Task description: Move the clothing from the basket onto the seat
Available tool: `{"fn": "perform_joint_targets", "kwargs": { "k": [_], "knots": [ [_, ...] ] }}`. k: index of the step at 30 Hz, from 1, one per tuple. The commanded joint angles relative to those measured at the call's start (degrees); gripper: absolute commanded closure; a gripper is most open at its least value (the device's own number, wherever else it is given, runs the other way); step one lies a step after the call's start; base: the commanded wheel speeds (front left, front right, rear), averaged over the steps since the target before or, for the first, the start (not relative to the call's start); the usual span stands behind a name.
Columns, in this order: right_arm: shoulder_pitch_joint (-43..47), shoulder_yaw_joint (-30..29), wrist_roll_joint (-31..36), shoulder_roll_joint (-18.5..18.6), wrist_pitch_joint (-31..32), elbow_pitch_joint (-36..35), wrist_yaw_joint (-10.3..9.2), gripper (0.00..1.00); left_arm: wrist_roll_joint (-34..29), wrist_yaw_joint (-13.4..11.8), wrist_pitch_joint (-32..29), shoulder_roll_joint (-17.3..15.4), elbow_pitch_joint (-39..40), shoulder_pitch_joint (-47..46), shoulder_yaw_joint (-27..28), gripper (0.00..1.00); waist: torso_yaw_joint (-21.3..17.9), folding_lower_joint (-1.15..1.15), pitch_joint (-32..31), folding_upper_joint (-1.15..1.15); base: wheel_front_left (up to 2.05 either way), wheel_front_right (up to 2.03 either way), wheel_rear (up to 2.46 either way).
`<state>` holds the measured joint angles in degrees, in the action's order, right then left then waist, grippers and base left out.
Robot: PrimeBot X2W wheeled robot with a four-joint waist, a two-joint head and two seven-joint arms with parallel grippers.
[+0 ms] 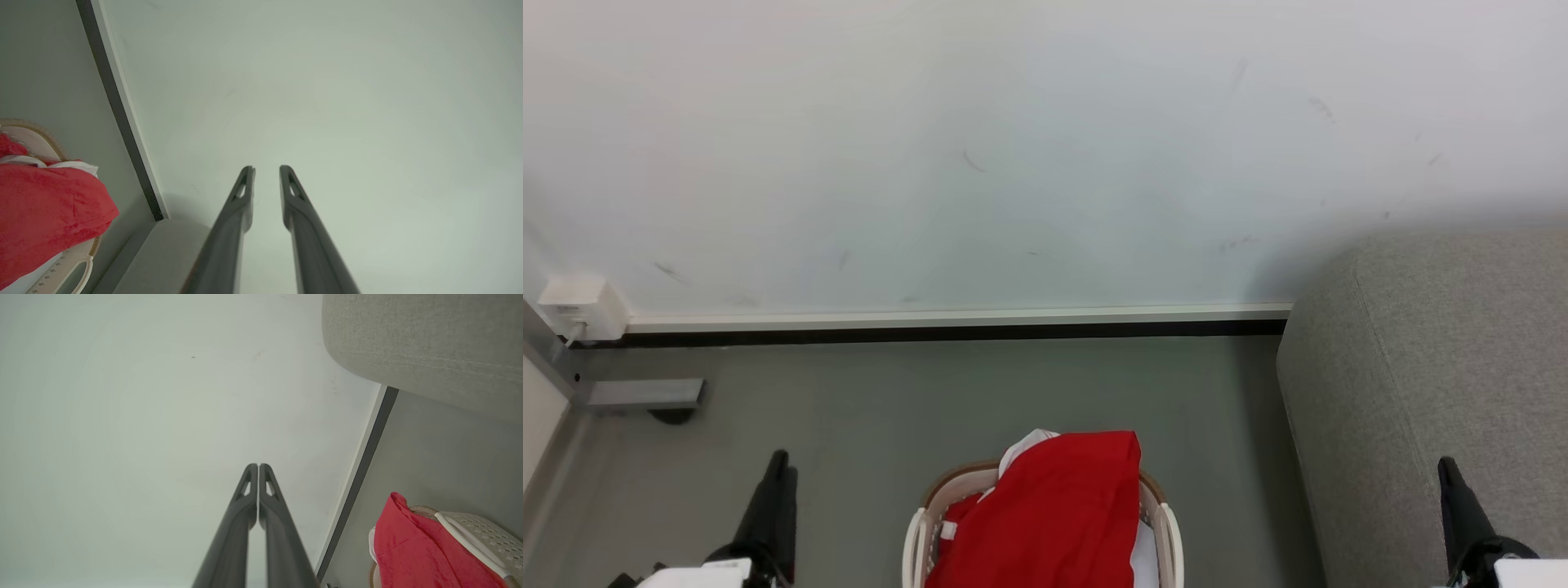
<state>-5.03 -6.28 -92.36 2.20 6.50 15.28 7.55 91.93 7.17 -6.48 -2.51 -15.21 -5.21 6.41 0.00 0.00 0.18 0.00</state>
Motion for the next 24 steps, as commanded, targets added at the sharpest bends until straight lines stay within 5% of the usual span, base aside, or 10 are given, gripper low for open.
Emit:
{"fn": "perform_joint_targets", "kwargs": {
  "k": [1, 12, 24],
  "knots": [
    [-0.03, 0.21, 0.11, 0.07, -0.3, -0.17, 0.0, 0.0, -0.08, 0.02, 0.29, -0.04, 0.24, -0.02, -0.12, 0.0, 0.0, 0.0, 0.0, 0.0, 0.0, 0.0, 0.0],
    [0.36, 2.43, 6.86, 0.19, -3.49, -1.04, -0.01, 0.0, -3.71, 0.07, 3.48, -0.1, 1.38, 0.97, -1.64, 0.0, -0.06, 0.0, -0.01, 0.0, 0.0, 0.0, 0.0],
    [0.57, 4.55, 26.25, 0.32, -6.52, -4.52, -0.02, 0.0, -18.73, -0.72, 6.52, -0.17, 2.97, 1.65, -1.73, 0.0, -0.08, 0.0, 0.0, 0.0, 0.0, 0.0, 0.0]
  ]
}}
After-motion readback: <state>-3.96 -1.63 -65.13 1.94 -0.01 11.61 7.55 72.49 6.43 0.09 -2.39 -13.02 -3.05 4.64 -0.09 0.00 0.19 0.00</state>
